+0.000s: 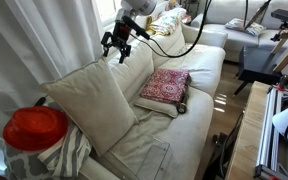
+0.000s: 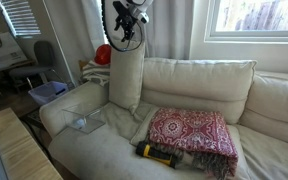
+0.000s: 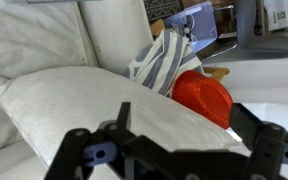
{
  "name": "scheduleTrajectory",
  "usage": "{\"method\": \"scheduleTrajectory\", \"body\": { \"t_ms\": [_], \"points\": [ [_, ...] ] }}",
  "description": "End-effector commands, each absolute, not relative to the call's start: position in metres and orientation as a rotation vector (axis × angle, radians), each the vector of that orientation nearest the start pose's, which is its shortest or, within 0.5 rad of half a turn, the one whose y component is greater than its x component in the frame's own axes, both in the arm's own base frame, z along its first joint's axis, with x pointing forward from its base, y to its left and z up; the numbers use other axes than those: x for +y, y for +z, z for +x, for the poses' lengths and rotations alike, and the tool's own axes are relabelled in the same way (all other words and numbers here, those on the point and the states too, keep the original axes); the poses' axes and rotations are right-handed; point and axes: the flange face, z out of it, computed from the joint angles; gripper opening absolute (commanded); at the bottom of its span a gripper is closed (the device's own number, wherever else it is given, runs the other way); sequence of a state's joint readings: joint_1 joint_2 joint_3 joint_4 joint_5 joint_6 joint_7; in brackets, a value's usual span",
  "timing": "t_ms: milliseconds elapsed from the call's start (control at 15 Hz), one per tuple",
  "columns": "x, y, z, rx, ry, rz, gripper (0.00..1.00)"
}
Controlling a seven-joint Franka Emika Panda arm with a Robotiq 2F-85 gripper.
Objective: Put the pillow upright and move it to the left
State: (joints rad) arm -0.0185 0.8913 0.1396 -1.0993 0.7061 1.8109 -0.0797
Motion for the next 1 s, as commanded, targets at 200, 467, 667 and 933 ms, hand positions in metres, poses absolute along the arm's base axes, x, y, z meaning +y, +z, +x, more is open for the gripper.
{"method": "scheduleTrajectory", "body": {
  "t_ms": [200, 467, 667, 933],
  "points": [
    [0.022, 0.363, 0.704, 0.138, 0.055, -2.409, 1.0],
    [-0.022, 0.399, 0.679, 0.257, -0.132, -2.427, 1.0],
    [-0.045, 0.421, 0.652, 0.335, -0.239, -2.426, 1.0],
    [-0.069, 0.441, 0.608, 0.444, -0.368, -2.402, 1.0]
  ]
}}
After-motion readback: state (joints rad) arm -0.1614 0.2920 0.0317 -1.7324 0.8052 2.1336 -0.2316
